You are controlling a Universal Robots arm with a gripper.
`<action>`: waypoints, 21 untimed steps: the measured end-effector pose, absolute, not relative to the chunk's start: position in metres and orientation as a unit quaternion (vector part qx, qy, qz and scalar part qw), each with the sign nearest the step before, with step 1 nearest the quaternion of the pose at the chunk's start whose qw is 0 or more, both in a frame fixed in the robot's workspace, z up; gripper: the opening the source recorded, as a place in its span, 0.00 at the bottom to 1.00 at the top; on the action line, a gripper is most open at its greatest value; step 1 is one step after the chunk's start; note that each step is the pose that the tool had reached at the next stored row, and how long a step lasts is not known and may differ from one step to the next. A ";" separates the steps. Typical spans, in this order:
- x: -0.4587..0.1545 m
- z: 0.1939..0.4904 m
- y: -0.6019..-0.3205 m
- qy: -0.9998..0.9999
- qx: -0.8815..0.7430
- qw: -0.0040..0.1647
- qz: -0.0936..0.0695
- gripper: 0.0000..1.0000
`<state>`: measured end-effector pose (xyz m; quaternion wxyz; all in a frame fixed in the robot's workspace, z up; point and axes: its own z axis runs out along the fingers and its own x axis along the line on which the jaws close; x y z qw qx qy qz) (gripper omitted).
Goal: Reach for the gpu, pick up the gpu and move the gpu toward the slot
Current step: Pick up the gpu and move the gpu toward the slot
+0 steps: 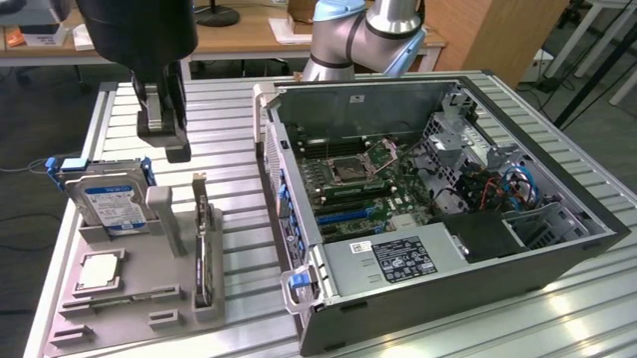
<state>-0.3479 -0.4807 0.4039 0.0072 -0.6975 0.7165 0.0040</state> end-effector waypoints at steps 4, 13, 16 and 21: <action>-0.348 0.398 -0.484 0.717 -0.698 0.007 0.004 0.11; -0.348 0.384 -0.490 0.716 -0.698 0.007 0.004 0.11; -0.348 0.379 -0.492 0.716 -0.698 0.007 0.004 0.11; -0.348 0.371 -0.495 0.716 -0.698 0.007 0.004 0.11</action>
